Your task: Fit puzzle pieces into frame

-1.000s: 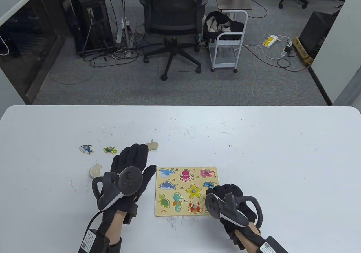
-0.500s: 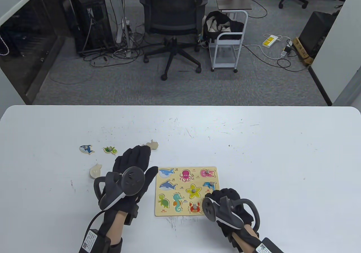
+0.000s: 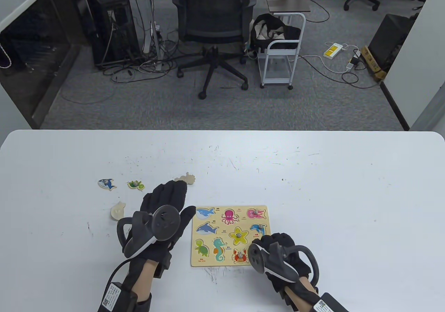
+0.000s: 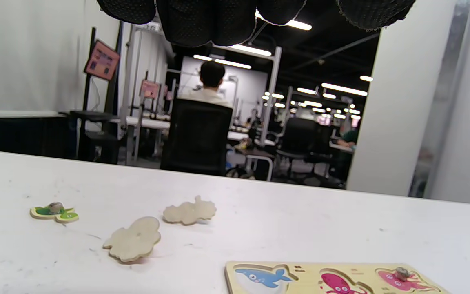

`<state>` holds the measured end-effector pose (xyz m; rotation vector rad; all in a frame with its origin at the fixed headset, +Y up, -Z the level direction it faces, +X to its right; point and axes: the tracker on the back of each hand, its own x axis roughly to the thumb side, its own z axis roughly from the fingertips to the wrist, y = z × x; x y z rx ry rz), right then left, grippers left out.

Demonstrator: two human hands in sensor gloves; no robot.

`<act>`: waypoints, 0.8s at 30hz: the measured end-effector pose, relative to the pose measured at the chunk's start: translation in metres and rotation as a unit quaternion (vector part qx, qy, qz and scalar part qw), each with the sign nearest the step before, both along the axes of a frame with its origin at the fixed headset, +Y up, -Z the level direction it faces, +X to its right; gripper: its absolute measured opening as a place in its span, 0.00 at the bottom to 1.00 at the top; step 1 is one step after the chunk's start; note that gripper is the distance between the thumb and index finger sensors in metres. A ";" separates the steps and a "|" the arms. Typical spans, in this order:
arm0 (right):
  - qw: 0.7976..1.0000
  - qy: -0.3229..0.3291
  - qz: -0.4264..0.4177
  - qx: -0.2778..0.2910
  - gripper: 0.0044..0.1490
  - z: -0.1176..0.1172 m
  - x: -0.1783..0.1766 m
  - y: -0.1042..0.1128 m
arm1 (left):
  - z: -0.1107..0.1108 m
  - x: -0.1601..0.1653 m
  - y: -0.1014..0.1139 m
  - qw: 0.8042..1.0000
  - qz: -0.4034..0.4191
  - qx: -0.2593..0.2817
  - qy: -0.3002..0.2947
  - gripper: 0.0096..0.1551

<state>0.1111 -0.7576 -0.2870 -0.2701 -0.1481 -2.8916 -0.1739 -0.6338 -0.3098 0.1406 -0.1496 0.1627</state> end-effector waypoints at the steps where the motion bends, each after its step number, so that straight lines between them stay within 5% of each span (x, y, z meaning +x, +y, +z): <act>1: 1.000 0.000 0.001 -0.002 0.27 0.000 0.000 0.000 | 0.000 0.000 0.000 1.000 0.000 0.000 0.000 0.45; 18: 0.999 -0.001 0.031 -0.020 0.28 0.000 -0.004 0.000 | -0.001 0.002 -0.001 1.000 -0.007 -0.010 -0.001 0.45; 24: 0.998 -0.014 -0.042 -0.045 0.29 -0.009 0.005 0.020 | -0.002 0.002 -0.002 1.000 -0.007 -0.011 -0.001 0.45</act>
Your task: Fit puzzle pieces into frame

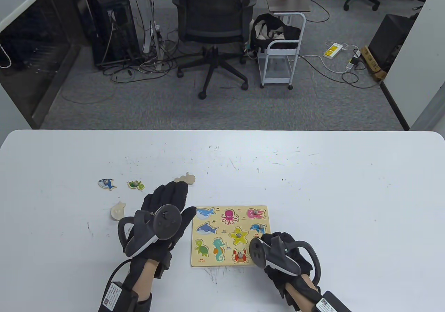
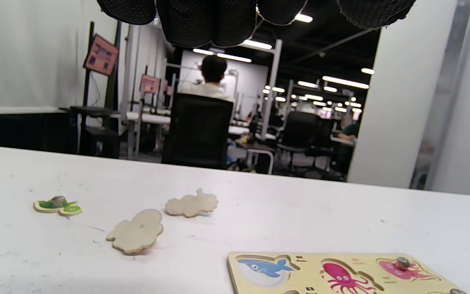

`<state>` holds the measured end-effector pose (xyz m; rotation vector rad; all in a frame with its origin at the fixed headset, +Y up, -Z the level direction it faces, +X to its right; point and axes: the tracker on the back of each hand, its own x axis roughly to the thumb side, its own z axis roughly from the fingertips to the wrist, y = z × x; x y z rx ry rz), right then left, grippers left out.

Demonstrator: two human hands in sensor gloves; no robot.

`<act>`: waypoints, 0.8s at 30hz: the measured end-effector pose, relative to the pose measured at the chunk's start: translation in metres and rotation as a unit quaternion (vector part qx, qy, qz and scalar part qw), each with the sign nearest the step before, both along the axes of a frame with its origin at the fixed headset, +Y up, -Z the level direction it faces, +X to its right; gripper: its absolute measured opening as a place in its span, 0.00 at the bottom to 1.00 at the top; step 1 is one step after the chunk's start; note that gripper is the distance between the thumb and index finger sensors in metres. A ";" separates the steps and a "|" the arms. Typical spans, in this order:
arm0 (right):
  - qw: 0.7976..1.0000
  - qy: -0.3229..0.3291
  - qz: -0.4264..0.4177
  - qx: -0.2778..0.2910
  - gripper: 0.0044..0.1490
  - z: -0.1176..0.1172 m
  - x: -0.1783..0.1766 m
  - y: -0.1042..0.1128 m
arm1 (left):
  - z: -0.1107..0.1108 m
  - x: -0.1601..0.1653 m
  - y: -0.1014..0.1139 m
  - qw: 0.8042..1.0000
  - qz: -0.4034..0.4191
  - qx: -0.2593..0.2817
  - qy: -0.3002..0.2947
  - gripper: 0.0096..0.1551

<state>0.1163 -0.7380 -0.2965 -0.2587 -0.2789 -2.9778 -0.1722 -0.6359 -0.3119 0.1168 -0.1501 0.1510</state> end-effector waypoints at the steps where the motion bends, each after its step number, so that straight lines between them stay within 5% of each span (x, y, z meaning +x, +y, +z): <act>1: 1.000 -0.008 -0.023 0.002 0.29 -0.003 0.003 0.008 | 0.000 0.000 0.000 1.000 0.000 -0.001 0.000 0.45; 12: 0.975 -0.013 -0.219 0.040 0.33 -0.024 0.029 0.077 | -0.002 0.001 -0.002 1.000 -0.008 -0.010 0.006 0.45; 24: 0.970 -0.047 -0.229 0.062 0.43 -0.023 0.054 0.091 | -0.001 0.004 -0.003 1.000 -0.017 -0.002 0.009 0.45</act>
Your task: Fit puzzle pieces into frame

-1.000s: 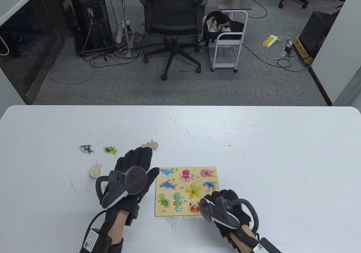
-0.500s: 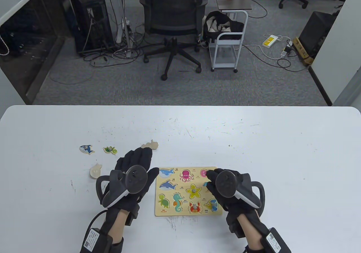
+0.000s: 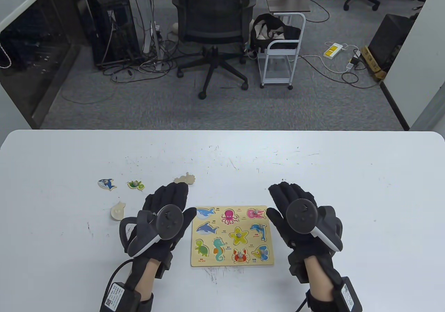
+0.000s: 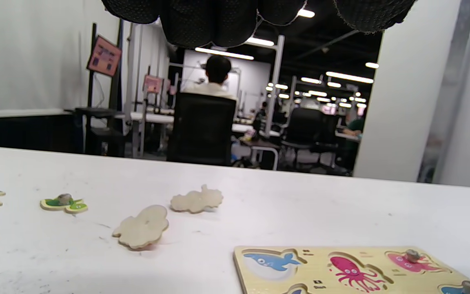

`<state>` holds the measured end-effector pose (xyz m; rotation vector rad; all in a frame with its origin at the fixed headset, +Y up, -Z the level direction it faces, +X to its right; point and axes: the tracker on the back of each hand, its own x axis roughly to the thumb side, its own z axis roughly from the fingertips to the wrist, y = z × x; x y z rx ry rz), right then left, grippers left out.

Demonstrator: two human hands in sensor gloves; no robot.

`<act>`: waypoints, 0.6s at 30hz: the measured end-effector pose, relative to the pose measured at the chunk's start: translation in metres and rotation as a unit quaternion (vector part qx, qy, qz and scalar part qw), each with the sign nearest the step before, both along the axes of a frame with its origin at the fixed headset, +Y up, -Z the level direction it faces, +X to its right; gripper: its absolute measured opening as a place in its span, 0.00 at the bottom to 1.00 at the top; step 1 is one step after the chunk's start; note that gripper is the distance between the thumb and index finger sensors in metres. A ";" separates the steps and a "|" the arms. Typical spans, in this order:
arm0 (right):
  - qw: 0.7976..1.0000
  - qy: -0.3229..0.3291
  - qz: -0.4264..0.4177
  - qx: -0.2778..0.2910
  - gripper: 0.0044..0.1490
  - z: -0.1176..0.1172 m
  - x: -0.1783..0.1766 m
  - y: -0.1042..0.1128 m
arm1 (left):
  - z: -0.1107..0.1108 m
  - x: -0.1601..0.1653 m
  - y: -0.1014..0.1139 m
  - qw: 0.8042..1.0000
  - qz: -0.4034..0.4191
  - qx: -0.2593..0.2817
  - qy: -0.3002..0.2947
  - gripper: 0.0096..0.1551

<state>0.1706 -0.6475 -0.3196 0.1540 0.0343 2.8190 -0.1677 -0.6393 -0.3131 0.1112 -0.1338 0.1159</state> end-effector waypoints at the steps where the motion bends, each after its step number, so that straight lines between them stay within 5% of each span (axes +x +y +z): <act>1: 1.000 0.002 -0.003 0.002 0.43 0.001 0.001 0.001 | 0.000 0.001 -0.001 1.000 -0.003 -0.001 0.001 0.45; 11: 0.999 0.025 -0.015 0.027 0.42 0.011 -0.002 0.014 | -0.007 -0.004 -0.013 1.000 -0.007 -0.009 0.029 0.46; 18: 0.998 0.038 -0.027 0.043 0.41 0.020 0.001 0.020 | -0.043 -0.004 -0.034 0.992 -0.045 -0.090 0.073 0.48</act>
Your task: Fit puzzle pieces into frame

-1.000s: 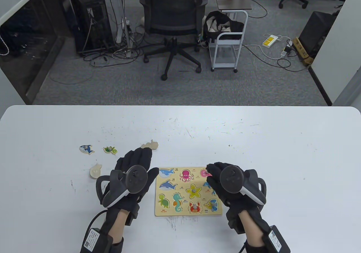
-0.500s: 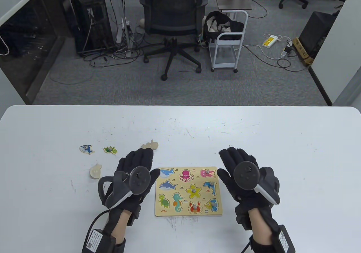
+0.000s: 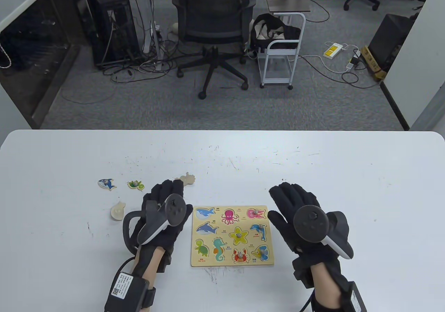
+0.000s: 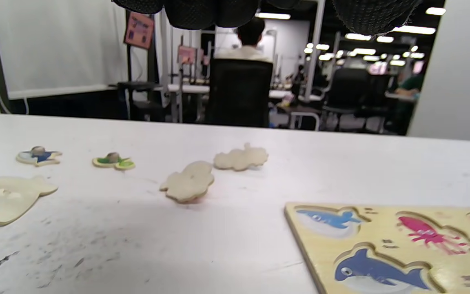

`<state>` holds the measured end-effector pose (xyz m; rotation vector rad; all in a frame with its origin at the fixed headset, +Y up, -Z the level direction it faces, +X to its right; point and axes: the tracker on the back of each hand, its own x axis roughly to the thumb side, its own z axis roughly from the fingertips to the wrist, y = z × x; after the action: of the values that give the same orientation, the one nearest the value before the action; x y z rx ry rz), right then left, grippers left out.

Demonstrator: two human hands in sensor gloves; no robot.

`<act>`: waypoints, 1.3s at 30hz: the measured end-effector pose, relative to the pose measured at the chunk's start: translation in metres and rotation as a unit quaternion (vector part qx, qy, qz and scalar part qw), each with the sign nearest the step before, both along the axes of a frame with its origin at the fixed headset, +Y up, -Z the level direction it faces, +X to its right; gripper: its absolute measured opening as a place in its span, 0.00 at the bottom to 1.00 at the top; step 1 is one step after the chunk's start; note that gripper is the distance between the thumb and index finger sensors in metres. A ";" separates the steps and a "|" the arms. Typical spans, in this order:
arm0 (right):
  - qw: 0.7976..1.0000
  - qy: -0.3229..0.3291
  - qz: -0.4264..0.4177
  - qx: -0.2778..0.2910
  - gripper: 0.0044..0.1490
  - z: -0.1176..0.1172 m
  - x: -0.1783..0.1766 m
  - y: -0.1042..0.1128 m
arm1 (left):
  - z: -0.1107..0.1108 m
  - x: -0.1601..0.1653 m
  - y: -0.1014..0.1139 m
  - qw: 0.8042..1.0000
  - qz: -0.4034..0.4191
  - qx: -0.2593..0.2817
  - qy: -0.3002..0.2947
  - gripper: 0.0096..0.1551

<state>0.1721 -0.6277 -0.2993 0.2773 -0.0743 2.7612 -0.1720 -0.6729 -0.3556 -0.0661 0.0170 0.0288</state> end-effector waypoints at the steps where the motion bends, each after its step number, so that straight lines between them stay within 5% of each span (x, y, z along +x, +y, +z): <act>1: 1.000 0.000 0.000 0.001 0.42 0.001 0.000 0.000 | -0.006 0.000 -0.003 1.000 -0.004 -0.009 0.003 0.48; 14: 1.000 -0.005 -0.003 -0.007 0.41 0.003 0.007 0.000 | -0.076 -0.015 -0.056 0.984 0.026 -0.136 0.109 0.51; 30: 1.000 -0.002 -0.006 -0.009 0.41 0.002 0.008 -0.001 | -0.083 -0.004 -0.094 0.978 -0.089 -0.136 0.132 0.44; 39: 1.000 -0.006 -0.011 -0.022 0.40 -0.002 0.011 -0.005 | -0.080 -0.007 -0.097 0.978 -0.140 -0.094 0.122 0.36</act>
<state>0.1831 -0.6330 -0.3012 0.2467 -0.0190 2.7395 -0.1790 -0.7698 -0.4352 -0.2485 0.2754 -0.2482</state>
